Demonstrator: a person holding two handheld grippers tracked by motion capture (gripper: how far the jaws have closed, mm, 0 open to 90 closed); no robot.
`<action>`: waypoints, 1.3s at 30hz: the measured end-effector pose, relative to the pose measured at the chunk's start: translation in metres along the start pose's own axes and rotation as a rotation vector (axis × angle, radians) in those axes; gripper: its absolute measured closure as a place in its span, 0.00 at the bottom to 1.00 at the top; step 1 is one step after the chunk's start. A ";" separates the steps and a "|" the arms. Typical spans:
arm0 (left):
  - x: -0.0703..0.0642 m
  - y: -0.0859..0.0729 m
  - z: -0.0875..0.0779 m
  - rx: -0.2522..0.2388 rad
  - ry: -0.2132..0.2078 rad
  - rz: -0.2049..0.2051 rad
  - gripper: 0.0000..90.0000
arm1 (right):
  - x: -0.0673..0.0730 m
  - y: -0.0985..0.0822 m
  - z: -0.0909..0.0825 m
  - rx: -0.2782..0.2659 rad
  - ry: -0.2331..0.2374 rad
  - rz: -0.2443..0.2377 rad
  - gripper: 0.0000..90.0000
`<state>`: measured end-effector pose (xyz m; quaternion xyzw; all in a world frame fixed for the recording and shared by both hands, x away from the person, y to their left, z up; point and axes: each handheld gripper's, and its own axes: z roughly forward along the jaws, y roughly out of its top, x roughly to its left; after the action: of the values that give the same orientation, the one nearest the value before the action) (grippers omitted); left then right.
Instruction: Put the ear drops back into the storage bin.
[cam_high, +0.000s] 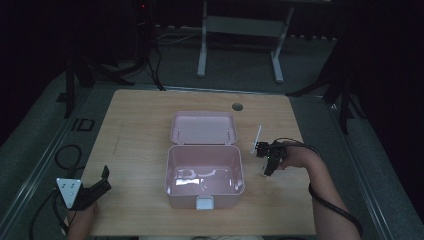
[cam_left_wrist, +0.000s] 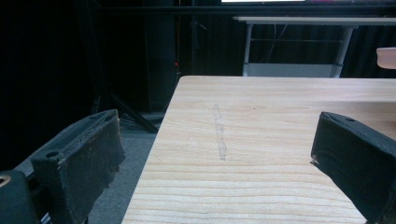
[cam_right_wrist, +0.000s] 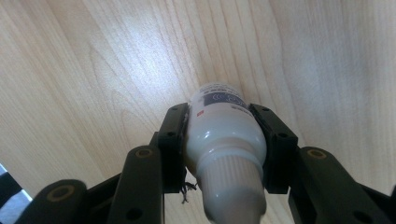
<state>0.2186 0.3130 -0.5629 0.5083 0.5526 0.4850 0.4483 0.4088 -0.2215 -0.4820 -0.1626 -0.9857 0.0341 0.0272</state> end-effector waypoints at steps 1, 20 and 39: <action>0.000 0.000 0.000 0.001 -0.001 0.001 0.03 | 0.001 0.000 -0.001 -0.007 0.001 -0.015 0.66; 0.000 0.000 0.000 0.000 -0.001 0.001 0.03 | 0.049 0.000 -0.018 0.042 -0.069 -0.349 0.66; 0.000 -0.001 0.000 0.003 0.001 0.008 0.03 | 0.077 0.016 -0.057 0.036 -0.064 -0.371 0.66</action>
<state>0.2187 0.3128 -0.5635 0.5111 0.5515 0.4862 0.4453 0.3444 -0.1784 -0.4228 0.0237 -0.9984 0.0511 0.0045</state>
